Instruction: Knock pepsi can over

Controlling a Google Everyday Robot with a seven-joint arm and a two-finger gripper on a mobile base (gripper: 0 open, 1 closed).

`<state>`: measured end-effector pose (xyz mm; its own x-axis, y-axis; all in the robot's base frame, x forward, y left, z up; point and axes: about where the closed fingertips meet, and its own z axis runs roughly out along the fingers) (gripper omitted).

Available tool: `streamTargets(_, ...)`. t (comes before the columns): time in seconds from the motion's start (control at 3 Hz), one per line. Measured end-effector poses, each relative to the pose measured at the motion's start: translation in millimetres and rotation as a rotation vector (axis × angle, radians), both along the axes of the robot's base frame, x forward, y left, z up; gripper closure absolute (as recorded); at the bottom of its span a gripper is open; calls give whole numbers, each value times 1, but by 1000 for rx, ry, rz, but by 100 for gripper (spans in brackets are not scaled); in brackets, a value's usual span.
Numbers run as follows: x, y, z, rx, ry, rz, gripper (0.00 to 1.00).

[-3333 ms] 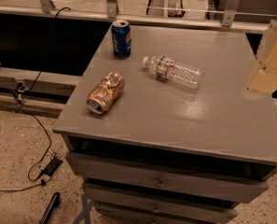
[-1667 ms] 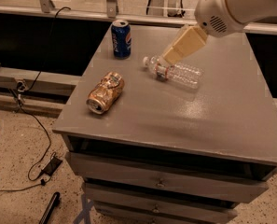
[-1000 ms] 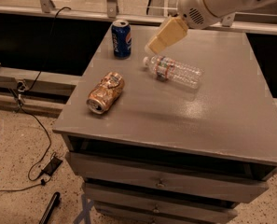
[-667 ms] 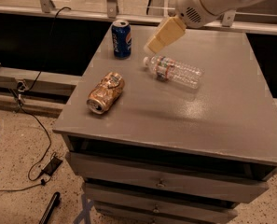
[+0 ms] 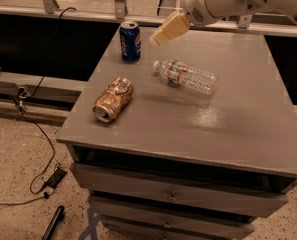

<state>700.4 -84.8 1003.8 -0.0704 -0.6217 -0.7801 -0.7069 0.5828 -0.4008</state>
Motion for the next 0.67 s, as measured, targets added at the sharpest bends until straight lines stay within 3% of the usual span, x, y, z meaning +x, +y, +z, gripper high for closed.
streamTargets(0.67, 77, 23, -5, 241, -42, 39, 0)
